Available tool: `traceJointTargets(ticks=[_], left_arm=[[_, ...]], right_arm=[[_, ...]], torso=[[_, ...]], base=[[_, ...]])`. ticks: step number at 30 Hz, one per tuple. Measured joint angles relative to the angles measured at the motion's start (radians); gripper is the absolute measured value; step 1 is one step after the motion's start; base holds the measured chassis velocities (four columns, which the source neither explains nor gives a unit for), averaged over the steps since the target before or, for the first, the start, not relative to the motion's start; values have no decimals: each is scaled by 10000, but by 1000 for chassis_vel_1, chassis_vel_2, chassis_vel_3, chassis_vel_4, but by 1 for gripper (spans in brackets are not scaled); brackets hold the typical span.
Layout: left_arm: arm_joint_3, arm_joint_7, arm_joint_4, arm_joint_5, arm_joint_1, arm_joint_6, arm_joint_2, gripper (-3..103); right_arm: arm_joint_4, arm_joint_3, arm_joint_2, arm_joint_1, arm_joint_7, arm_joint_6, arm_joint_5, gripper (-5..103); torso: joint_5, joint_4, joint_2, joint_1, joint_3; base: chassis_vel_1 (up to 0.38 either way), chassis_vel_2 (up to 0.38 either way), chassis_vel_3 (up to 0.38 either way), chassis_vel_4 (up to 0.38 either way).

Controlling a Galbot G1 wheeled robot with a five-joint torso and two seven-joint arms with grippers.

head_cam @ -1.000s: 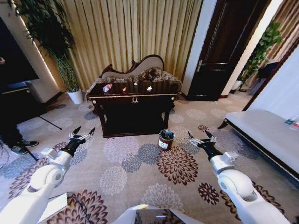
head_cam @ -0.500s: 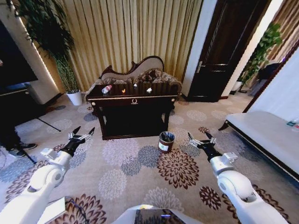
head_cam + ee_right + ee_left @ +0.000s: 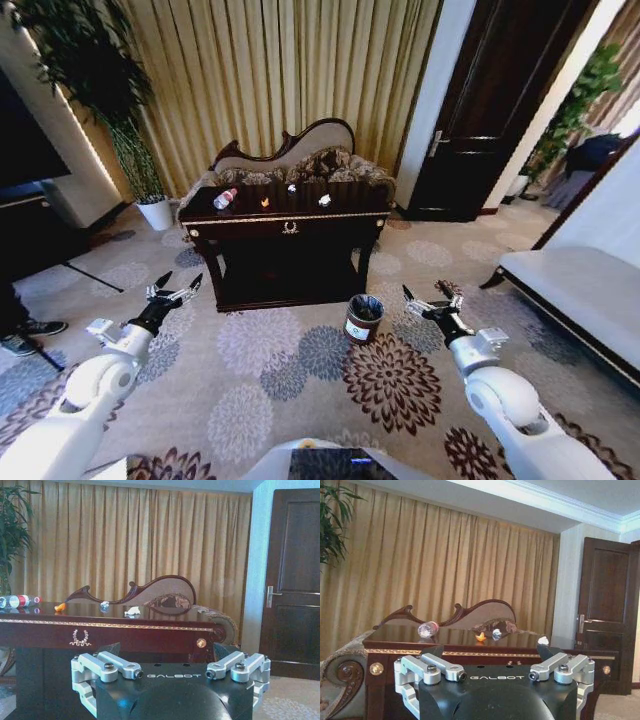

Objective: Move to the front of the table and place the trash on the table into the trash bin.

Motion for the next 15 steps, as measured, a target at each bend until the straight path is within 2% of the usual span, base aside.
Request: traceJointTargets(ticks=[8, 15], left_arm=[[-10, 116, -9, 36, 39, -83, -30, 100], [-20, 196, 3, 75, 84, -160, -50, 100]], right_arm=[[20, 2, 2, -5, 0, 8, 31, 100], [38, 25, 17, -43, 0, 14, 30, 100]], torso=[[1, -3, 0, 0, 0], [4, -2, 0, -1, 1]], base=[[-134, 218, 128, -224], [-179, 191, 189, -185]])
